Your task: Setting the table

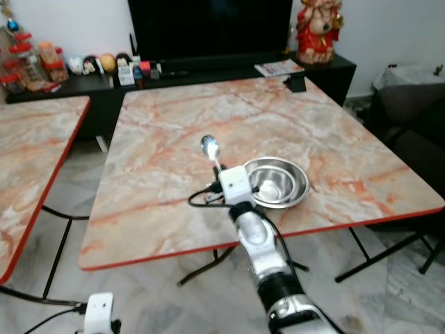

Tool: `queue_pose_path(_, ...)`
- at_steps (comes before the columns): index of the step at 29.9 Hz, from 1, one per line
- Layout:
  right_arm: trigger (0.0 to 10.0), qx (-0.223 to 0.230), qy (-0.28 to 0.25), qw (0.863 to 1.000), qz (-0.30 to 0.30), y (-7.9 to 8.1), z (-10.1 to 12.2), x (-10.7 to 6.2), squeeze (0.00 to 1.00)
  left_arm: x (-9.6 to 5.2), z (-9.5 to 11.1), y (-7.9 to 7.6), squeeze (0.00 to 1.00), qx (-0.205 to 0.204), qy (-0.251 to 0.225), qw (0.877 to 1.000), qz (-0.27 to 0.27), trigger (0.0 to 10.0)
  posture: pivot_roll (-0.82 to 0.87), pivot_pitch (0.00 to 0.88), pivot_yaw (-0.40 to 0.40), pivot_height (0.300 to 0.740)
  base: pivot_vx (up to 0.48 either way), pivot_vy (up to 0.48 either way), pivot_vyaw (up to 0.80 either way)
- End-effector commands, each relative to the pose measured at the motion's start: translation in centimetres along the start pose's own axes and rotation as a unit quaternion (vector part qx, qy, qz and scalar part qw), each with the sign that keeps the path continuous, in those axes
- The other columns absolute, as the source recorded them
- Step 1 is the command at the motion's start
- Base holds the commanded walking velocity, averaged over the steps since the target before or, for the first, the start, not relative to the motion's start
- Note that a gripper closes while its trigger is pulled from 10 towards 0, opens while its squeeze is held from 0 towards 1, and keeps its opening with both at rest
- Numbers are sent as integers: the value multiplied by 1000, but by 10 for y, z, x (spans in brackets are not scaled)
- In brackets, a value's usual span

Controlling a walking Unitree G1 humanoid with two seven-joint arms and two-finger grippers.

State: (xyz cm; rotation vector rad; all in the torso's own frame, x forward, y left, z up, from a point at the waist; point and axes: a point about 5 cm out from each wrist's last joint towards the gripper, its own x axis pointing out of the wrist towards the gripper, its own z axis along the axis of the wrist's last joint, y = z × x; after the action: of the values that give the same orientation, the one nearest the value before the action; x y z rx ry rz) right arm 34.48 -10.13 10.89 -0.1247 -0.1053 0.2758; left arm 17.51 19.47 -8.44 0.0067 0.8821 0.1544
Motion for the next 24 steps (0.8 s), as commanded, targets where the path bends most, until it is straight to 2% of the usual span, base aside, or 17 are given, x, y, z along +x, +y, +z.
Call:
queue_pose_path(1,10000,4,-28,1000,12,8,16,8,0,0,2,4,0,5,-1,1000,8,10000,-42,0,22,740,262,-307,0)
queue_pose_path(24,10000,3,-30,999,14,9,18,6,0,1,4,2,0,1,-6,1000,6,10000,-46,0,18,740,263,-321,0)
